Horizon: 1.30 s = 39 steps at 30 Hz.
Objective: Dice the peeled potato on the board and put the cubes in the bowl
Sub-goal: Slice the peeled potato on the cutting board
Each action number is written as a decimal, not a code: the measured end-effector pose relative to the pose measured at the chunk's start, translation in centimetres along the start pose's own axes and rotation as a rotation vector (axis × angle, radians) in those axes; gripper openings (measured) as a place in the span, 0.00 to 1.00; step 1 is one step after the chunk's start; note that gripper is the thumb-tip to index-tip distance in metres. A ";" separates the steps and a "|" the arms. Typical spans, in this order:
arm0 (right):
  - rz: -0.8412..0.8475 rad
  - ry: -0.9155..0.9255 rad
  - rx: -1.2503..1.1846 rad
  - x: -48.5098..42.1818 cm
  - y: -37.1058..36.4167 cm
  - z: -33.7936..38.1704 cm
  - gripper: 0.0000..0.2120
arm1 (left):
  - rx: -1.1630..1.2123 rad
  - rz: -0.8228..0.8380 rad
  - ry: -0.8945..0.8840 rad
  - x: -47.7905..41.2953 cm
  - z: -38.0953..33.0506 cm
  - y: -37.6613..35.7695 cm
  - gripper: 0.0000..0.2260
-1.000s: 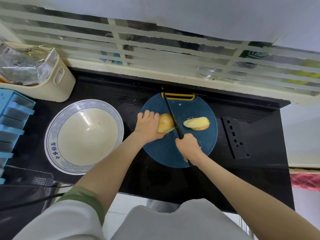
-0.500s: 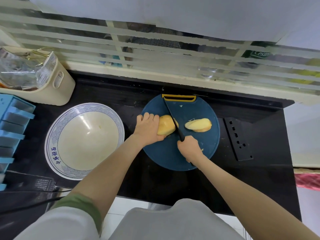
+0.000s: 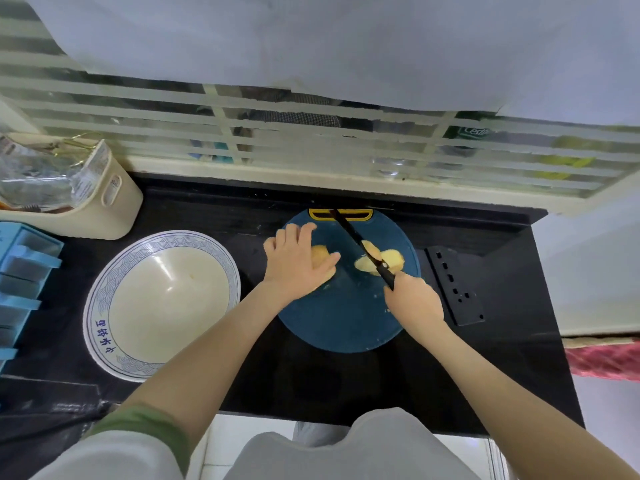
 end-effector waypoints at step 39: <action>0.039 0.029 -0.333 1.7 0.0 -3.5 0.16 | -0.033 0.052 0.144 1.7 2.8 -3.5 0.43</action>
Point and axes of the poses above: each hand's wrist, its own x-axis away from the middle knuckle, its own y-axis out of the back of the hand, z = x × y, the point moved 7 cm from there along -x, towards the middle knuckle, and after that the axes turned 10 degrees about y, right-handed, at the moved point
